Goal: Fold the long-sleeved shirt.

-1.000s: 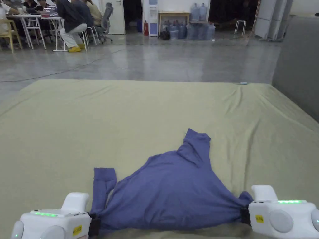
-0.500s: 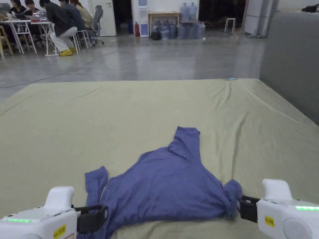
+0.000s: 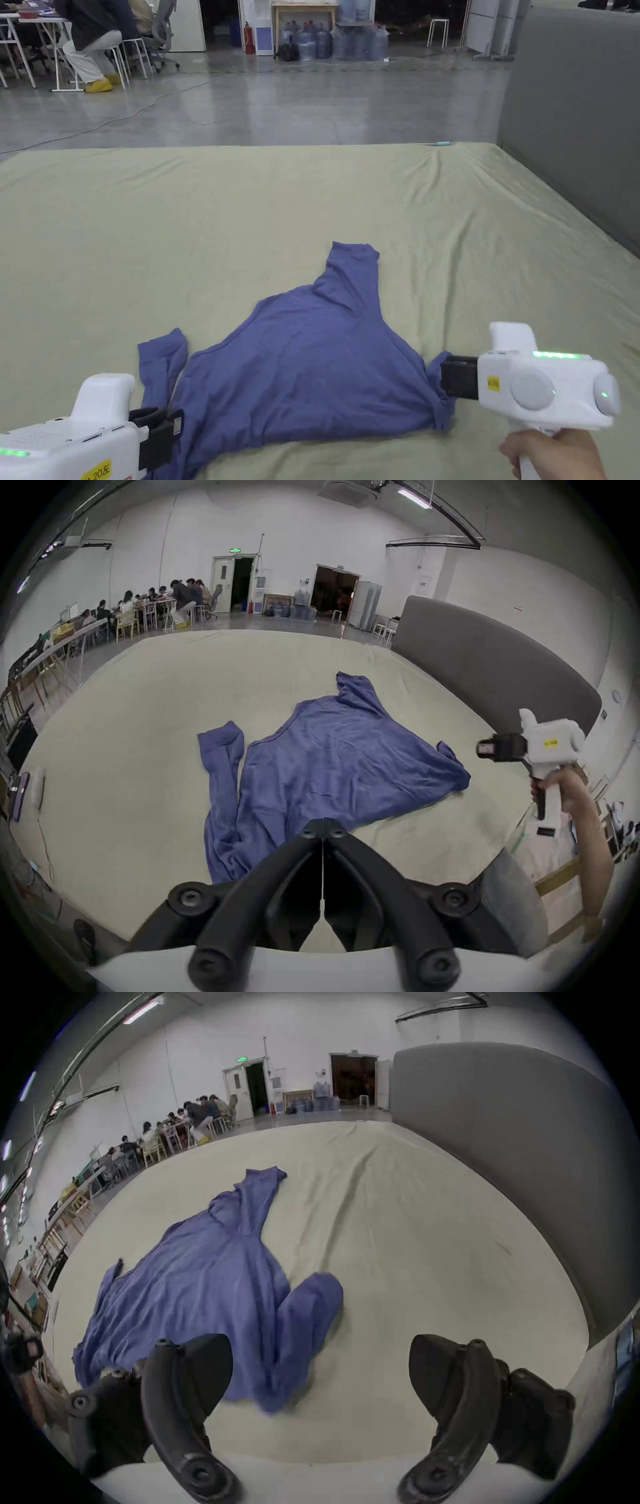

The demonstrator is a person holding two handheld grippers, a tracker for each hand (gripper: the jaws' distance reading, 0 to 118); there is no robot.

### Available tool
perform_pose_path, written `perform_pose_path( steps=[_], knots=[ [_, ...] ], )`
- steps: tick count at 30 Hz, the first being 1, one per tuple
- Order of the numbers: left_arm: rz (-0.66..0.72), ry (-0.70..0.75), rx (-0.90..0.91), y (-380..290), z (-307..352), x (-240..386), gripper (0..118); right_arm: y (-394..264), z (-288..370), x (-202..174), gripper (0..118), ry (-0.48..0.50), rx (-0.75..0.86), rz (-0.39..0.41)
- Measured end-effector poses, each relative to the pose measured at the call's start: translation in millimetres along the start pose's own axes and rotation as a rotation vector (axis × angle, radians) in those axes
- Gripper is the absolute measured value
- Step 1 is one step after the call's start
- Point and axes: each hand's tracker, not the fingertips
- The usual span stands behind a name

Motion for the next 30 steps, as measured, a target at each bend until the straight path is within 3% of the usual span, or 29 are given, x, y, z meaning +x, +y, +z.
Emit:
perform_pose_path(
  steps=[3,5,6,8,9,10,11,12,13,14,15,16,17,22,25,26,28,30],
  knots=[
    [-0.012,-0.006,-0.007,12.7,-9.8,5.5,0,19.6,-42.8,-7.2,104,-0.024,-0.076,-0.018],
    [-0.02,-0.015,-0.01,22.9,-16.5,8.9,0,27.6,-71.1,-9.2,94,-0.05,-0.115,0.01],
    [-0.025,-0.02,-0.01,29.6,-22.2,10.2,0,28.7,-84.1,-11.7,79,-0.074,-0.138,0.035],
    [-0.046,-0.025,-0.013,46.5,-36.6,13.7,0,29.2,-110.0,-15.1,60,-0.133,-0.204,0.082],
    [-0.057,-0.02,-0.009,56.6,-44.7,16.4,0,26.7,-119.1,-16.6,44,-0.143,-0.253,0.107],
    [-0.067,0.007,-0.004,67.7,-54.7,20.4,0,22.5,-126.2,-17.2,37,-0.122,-0.299,0.129],
    [-0.07,0.009,-0.002,81.5,-67.3,23.6,0,17.3,-123.6,-17.4,31,-0.091,-0.253,0.121],
    [-0.069,-0.007,0.009,96.4,-82.9,21.9,0,15.8,-116.7,-18.4,13,-0.12,-0.194,0.143],
    [-0.067,-0.009,0.022,108.3,-98.8,19.5,2,14.7,-113.2,-17.6,5,-0.11,-0.19,0.15],
    [-0.08,0.005,0.034,122.9,-119.0,21.9,27,13.6,-111.9,-14.6,5,-0.109,-0.176,0.146],
    [-0.103,0.015,0.036,138.6,-142.3,24.1,79,11.8,-112.0,-11.1,5,-0.102,-0.174,0.134],
    [-0.132,0.04,0.016,151.8,-165.4,27.2,105,8.2,-118.7,-12.8,5,-0.098,-0.177,0.142],
    [-0.144,0.051,-0.031,163.8,-196.5,23.2,114,6.1,-120.8,-11.4,5,-0.095,-0.171,0.153],
    [-0.129,0.065,-0.126,201.0,-313.0,28.7,114,7.5,-128.0,-11.3,5,-0.106,-0.178,0.186],
    [-0.181,0.083,-0.202,207.2,-375.2,31.7,113,10.3,-131.1,-5.4,5,-0.078,-0.19,0.133],
    [-0.194,0.104,-0.227,207.1,-392.3,33.2,109,10.1,-131.6,-2.1,5,-0.07,-0.19,0.121],
    [-0.201,0.199,-0.26,200.3,-414.9,36.2,81,7.7,-129.8,-3.4,5,-0.068,-0.183,0.127],
    [-0.174,0.274,-0.335,187.2,-428.0,35.5,77,6.7,-131.0,-1.5,5,-0.065,-0.176,0.143]
  ],
)
